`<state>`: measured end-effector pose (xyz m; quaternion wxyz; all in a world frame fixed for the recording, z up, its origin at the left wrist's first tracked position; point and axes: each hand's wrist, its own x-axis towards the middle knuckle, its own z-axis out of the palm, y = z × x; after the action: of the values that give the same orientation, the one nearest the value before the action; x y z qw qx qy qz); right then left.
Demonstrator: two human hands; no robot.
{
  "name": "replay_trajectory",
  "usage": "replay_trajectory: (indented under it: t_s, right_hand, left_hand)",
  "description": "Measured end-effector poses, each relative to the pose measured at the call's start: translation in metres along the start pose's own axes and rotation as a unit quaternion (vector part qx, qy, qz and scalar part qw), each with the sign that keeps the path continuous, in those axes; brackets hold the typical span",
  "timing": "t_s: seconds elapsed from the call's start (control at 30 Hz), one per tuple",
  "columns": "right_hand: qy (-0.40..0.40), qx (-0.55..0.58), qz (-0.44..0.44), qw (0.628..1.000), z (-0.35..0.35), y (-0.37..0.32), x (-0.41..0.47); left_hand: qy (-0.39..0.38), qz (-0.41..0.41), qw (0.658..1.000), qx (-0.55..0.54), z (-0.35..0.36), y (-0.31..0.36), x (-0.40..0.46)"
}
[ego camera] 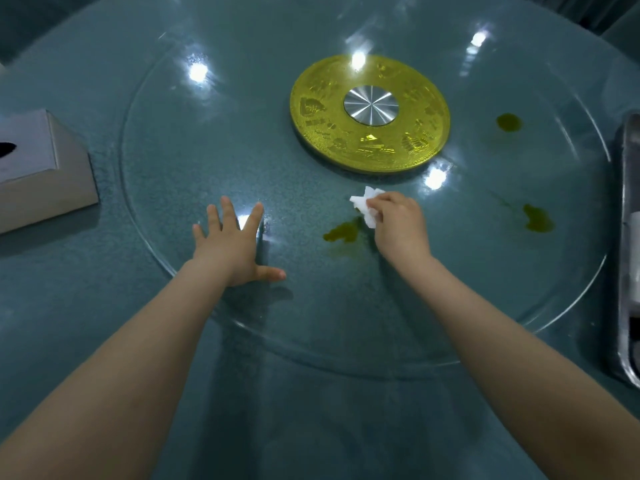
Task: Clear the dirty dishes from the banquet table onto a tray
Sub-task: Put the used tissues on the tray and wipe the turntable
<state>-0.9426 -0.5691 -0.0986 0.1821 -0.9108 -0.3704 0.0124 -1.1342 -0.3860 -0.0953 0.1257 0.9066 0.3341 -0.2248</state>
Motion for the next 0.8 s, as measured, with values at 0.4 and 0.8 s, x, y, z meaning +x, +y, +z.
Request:
replay_trajectory:
  t_s: [0.4,0.8]
  right_hand:
    - [-0.032,0.066,-0.112,0.991,-0.007,-0.009,-0.040]
    - [-0.038,0.066,-0.254,0.964,0.000,-0.024,-0.068]
  left_hand:
    - [-0.001,0.002,1.000,0.005,-0.003,0.004,-0.003]
    - [-0.002,-0.001,1.000,0.007,0.003,0.011,-0.007]
